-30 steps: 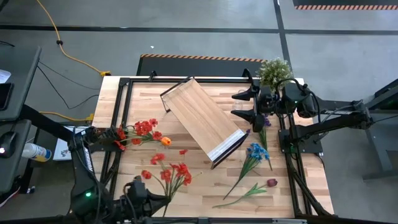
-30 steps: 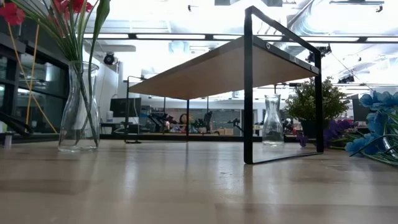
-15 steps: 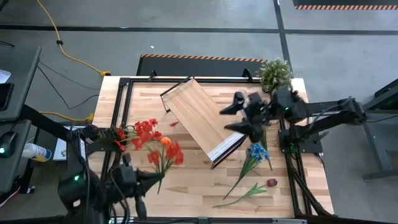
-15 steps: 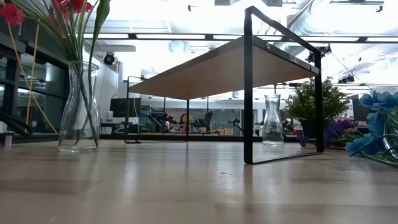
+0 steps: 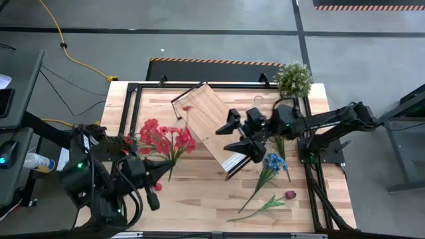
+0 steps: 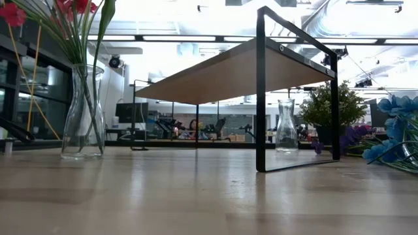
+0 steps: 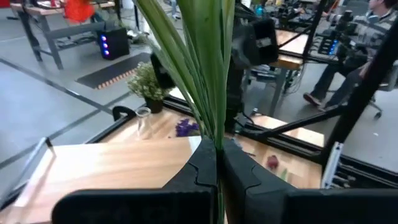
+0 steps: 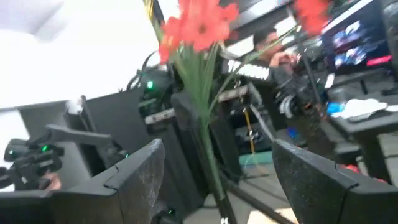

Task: Pick and place flowers into a vace then onto a shelf
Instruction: Put the red flowers into the bottom transparent vase

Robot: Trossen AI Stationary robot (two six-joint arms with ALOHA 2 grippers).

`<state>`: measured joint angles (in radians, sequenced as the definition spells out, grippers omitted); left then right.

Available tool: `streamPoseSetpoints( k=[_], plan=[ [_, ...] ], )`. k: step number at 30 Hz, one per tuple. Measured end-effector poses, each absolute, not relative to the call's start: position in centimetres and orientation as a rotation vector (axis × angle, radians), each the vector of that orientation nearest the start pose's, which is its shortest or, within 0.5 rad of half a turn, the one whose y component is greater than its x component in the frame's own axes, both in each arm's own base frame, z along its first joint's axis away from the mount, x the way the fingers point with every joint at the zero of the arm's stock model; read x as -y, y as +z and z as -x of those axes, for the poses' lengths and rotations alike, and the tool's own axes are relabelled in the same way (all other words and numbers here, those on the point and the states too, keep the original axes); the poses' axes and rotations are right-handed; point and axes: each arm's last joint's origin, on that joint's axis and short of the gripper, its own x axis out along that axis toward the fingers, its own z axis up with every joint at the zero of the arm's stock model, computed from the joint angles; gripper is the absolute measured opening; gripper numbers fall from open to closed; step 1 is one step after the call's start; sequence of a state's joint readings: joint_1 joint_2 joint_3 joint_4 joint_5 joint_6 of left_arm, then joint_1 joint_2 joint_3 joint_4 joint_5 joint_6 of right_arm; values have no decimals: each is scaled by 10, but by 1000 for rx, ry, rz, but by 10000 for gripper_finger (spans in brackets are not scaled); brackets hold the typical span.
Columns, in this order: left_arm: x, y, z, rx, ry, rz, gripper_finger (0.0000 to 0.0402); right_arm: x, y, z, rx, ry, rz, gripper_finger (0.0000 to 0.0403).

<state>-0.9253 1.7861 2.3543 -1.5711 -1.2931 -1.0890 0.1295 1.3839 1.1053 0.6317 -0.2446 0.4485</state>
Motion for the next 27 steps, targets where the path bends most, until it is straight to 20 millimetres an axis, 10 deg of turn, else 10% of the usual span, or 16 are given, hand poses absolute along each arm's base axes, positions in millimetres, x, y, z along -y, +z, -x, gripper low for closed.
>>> streamPoseSetpoints(
  k=[15, 27],
  plan=[
    [208, 481, -204, -241, 512, 114, 35, -85, 421, -390, 65, 510, -223, 287],
    [210, 479, -205, -285, 482, 123, 34, -88, 435, -415, 120, 511, -160, 287]
  ],
)
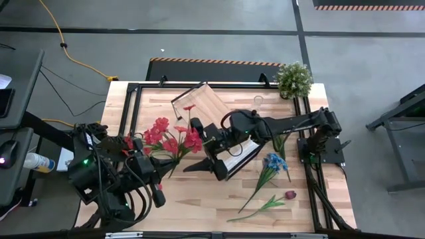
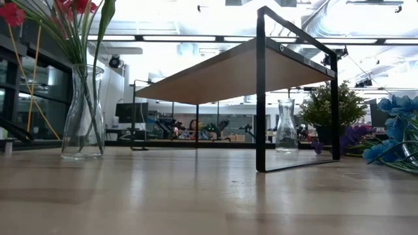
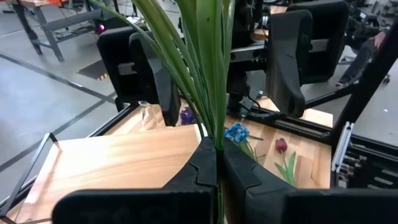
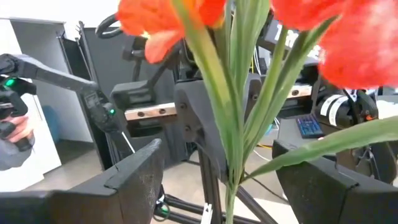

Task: Pick and place flowers into a vace then onto a shelf
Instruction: Put the red flowers into the bottom transparent vase

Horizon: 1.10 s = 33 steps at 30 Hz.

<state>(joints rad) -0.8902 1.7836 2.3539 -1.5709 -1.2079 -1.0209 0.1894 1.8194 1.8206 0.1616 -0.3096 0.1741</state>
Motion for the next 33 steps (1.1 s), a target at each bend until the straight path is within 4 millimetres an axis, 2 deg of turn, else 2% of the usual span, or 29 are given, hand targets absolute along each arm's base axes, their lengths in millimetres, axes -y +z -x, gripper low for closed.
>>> streamPoseSetpoints(
  k=[19, 33],
  plan=[
    [209, 479, -205, -271, 493, 90, 34, -88, 438, -415, 152, 498, -163, 286],
    [209, 479, -205, -260, 501, 90, 34, -88, 428, -427, 178, 497, -191, 283]
  ],
)
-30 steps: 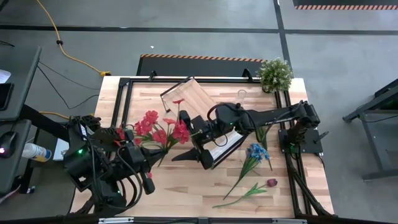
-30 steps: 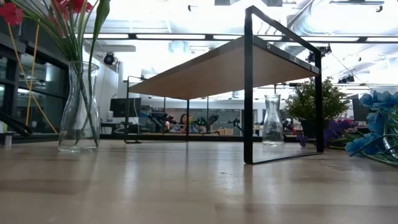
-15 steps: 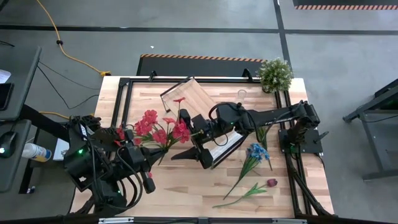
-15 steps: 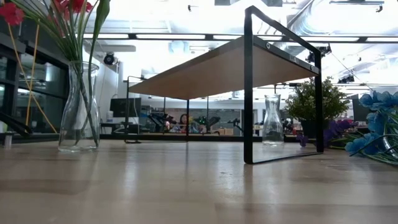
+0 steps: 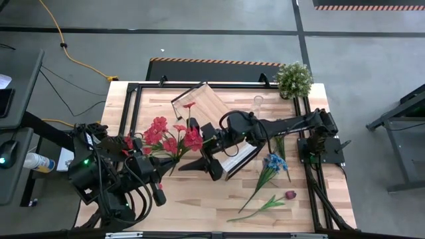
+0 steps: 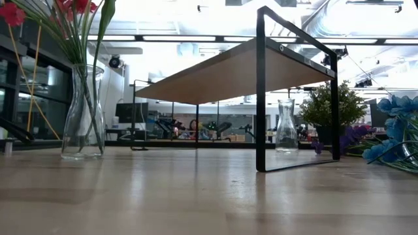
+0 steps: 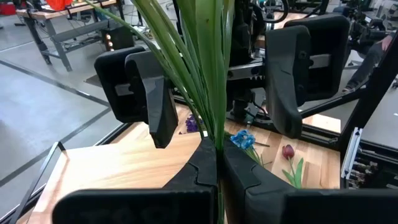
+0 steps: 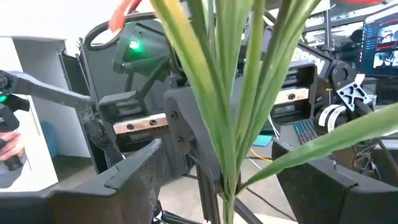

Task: Pick and place flowers into a vace then onto a shelf
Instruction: Put the red flowers into the bottom transparent vase

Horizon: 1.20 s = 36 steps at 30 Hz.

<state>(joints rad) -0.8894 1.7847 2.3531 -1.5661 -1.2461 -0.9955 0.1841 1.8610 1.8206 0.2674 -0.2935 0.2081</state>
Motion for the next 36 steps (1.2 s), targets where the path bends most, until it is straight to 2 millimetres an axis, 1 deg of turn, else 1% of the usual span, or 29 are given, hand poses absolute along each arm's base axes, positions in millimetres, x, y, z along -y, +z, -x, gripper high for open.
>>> streamPoseSetpoints(
  k=[3, 9, 16, 22, 23, 24, 28, 32, 36],
  plan=[
    [209, 479, -205, -261, 501, 88, 34, -88, 430, -427, 197, 498, -190, 266],
    [209, 479, -205, -259, 503, 86, 34, -88, 431, -426, 208, 499, -185, 204],
    [209, 479, -205, -259, 503, 86, 34, -88, 431, -426, 210, 499, -182, 112],
    [209, 479, -205, -262, 501, 89, 34, -88, 431, -426, 217, 495, -156, 22],
    [209, 479, -205, -263, 499, 92, 34, -88, 431, -426, 217, 495, -155, 13],
    [210, 479, -205, -264, 498, 93, 34, -88, 431, -426, 217, 495, -153, 9],
    [210, 479, -205, -269, 495, 95, 34, -87, 431, -426, 216, 491, -154, 17],
    [210, 479, -205, -269, 493, 99, 35, -87, 431, -427, 219, 488, -146, 6],
    [210, 479, -205, -273, 490, 104, 67, -86, 431, -427, 221, 474, -143, 5]
  ],
)
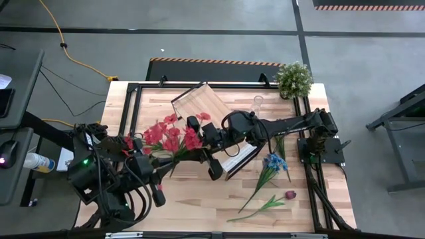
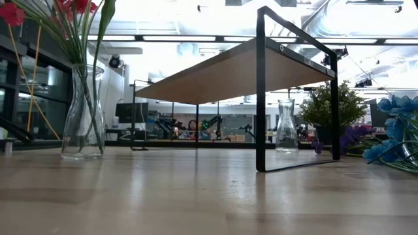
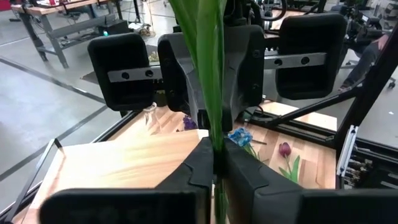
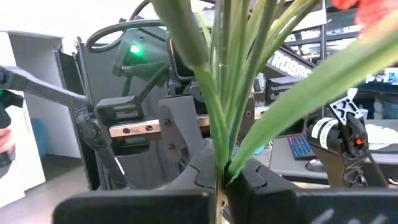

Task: Pick and place flowers into a vace then onto a shelf
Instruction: Put the red flowers into the bottom transparent vase

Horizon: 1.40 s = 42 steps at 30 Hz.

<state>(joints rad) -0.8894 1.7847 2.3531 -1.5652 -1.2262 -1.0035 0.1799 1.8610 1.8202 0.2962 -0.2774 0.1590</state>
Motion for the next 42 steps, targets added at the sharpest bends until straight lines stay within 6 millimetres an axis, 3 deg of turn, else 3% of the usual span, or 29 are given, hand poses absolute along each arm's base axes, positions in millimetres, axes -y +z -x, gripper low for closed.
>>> streamPoseSetpoints(
  k=[20, 32, 42],
  plan=[
    [212, 481, -204, -350, 400, 157, 160, -75, 430, -429, 218, 440, -141, 1],
    [212, 500, -171, -343, 262, 233, 218, -38, 427, -435, 186, 343, -158, 0],
    [232, 503, -139, -339, 127, 265, 229, -25, 424, -435, 150, 355, -157, 0]
  ],
)
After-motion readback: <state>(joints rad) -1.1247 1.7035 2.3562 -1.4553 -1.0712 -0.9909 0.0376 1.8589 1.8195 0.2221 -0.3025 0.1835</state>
